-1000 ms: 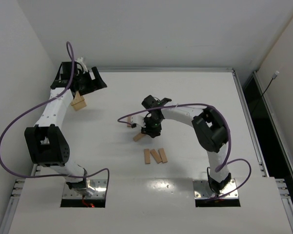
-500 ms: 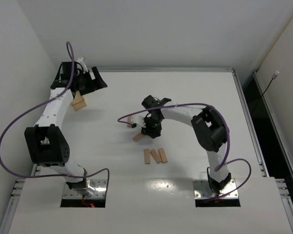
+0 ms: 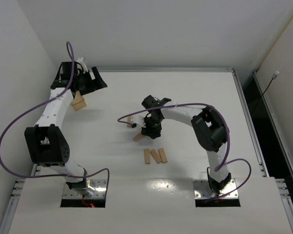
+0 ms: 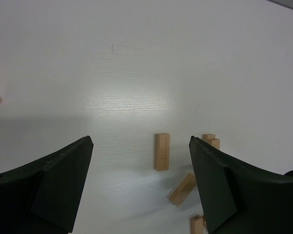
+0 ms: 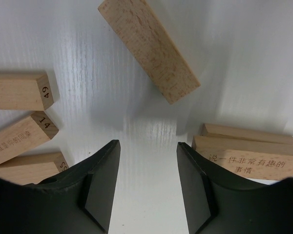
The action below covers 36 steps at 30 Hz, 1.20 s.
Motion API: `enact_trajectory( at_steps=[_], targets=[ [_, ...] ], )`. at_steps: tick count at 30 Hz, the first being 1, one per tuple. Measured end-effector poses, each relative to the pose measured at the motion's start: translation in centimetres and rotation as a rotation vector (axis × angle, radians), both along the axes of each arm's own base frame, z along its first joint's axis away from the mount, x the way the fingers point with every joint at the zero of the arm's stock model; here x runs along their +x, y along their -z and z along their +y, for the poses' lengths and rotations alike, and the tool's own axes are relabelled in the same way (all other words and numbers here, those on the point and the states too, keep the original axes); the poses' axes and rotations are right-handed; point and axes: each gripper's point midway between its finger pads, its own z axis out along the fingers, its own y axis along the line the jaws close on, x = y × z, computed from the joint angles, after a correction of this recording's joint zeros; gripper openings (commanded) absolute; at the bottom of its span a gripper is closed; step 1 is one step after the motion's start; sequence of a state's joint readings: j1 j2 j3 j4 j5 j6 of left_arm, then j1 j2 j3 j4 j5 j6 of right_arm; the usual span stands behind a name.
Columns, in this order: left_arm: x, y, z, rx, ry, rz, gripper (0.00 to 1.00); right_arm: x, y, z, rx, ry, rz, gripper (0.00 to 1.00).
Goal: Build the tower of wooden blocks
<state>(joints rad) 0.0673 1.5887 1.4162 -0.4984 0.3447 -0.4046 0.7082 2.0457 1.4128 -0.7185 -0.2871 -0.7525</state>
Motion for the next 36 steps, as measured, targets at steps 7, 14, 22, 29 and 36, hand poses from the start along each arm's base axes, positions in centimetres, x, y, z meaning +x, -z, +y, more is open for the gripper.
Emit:
enact_trajectory(
  at_steps=[7, 14, 22, 29, 36],
  targets=[
    [0.07, -0.08, -0.03, -0.001, 0.001, -0.004, 0.76, 0.00, 0.00, 0.00, 0.000, 0.000, 0.000, 0.49],
    [0.23, -0.27, -0.09, -0.003, 0.005, -0.015, 0.76, 0.00, 0.01, 0.00, 0.000, 0.000, 0.000, 0.52],
    [0.23, -0.25, -0.10, -0.003, 0.006, -0.015, 0.76, 0.21, -0.20, 0.20, 0.006, 0.000, -0.006, 0.54],
    [0.23, -0.25, -0.10, -0.003, 0.006, -0.015, 0.76, 0.28, -0.11, 0.21, 0.006, 0.001, -0.004, 0.54],
    [0.21, -0.27, -0.17, -0.006, 0.009, -0.015, 0.76, 0.35, 0.33, -0.09, -0.002, 0.008, 0.006, 0.55]
  ],
)
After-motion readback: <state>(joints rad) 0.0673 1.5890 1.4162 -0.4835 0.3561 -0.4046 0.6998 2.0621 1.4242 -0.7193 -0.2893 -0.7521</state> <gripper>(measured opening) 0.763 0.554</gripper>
